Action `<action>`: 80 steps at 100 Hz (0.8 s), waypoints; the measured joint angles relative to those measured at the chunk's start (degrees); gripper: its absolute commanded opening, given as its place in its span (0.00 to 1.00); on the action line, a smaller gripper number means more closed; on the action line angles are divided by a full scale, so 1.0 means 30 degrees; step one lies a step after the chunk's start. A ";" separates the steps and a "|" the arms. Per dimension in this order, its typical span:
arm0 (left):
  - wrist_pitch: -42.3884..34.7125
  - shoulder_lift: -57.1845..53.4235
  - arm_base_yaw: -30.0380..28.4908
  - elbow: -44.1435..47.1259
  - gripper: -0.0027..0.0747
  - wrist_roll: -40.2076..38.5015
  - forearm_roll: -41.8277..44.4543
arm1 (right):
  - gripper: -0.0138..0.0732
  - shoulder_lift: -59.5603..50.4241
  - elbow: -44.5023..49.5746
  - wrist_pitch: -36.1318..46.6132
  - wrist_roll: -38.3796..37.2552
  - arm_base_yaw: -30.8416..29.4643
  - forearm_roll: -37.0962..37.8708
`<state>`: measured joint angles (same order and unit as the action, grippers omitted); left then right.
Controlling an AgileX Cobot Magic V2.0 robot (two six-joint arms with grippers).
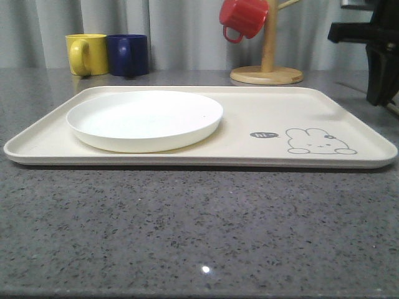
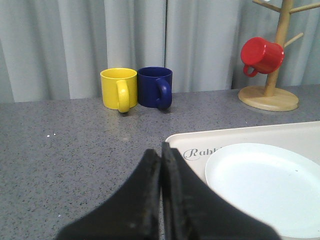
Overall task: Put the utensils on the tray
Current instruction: 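Lower the right gripper onto the fork and grasp it, then carry the fork onto the tray beside the plate and release it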
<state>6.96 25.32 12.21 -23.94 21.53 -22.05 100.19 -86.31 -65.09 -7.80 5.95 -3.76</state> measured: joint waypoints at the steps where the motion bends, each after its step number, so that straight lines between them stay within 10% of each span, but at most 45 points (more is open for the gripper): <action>1: 0.0000 0.0000 0.0000 0.0000 0.01 0.0000 0.0000 | 0.10 -0.0115 -0.0087 -0.0051 -0.0059 0.0042 0.0040; 80: -0.0008 0.0000 0.0000 0.0000 0.01 0.0000 0.0000 | 0.10 0.0901 -0.0483 0.2285 -0.7464 0.7291 0.1504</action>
<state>6.94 25.32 12.21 -23.94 21.53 -22.05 102.90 -87.76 -58.23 -30.19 27.83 0.75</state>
